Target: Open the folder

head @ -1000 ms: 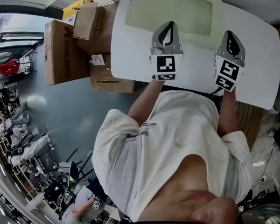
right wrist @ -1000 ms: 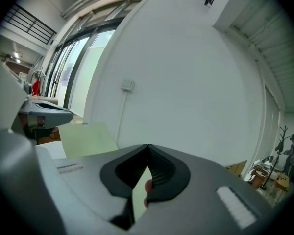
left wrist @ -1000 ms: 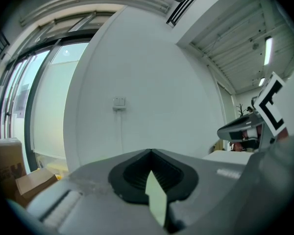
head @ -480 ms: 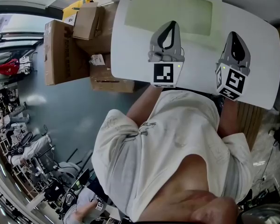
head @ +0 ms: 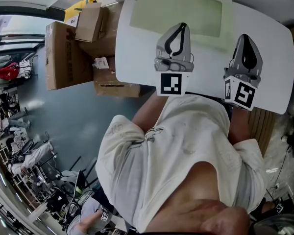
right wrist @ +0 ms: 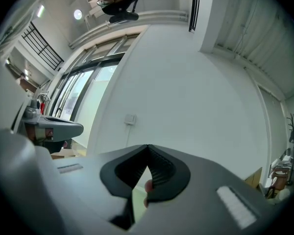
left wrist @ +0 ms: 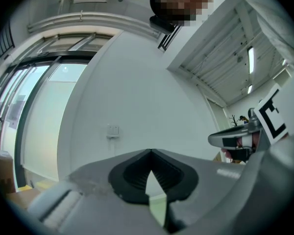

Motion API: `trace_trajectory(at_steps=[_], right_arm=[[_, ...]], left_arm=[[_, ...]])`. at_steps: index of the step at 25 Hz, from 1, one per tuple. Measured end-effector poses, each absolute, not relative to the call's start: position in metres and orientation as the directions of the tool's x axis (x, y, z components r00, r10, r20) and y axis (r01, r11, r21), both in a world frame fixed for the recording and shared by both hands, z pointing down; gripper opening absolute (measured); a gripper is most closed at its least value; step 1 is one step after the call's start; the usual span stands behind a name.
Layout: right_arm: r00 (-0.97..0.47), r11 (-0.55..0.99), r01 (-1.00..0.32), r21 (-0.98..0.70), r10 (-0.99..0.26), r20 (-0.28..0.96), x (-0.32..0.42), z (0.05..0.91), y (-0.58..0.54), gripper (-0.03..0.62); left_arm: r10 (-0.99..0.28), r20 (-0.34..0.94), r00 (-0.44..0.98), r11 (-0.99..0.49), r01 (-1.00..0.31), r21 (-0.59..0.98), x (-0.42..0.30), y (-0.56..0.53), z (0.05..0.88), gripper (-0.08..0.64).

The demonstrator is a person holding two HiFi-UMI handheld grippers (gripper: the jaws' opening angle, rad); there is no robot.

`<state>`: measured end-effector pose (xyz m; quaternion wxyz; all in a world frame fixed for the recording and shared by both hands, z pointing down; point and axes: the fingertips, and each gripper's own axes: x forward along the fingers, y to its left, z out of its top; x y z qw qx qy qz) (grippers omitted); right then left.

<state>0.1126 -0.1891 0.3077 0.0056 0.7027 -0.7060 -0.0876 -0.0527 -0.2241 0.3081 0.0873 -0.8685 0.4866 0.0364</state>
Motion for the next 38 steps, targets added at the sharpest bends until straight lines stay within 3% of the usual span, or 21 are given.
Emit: trace_trajectory(at_steps=[38], right_arm=[[-0.064,0.051,-0.986,0.159,-0.995,-0.082,0.102,0.307,-0.195,0.0]], left_arm=[[-0.839,-0.158,0.521,-0.528,-0.849,0.001,-0.066,-0.23,0.309,-0.002]])
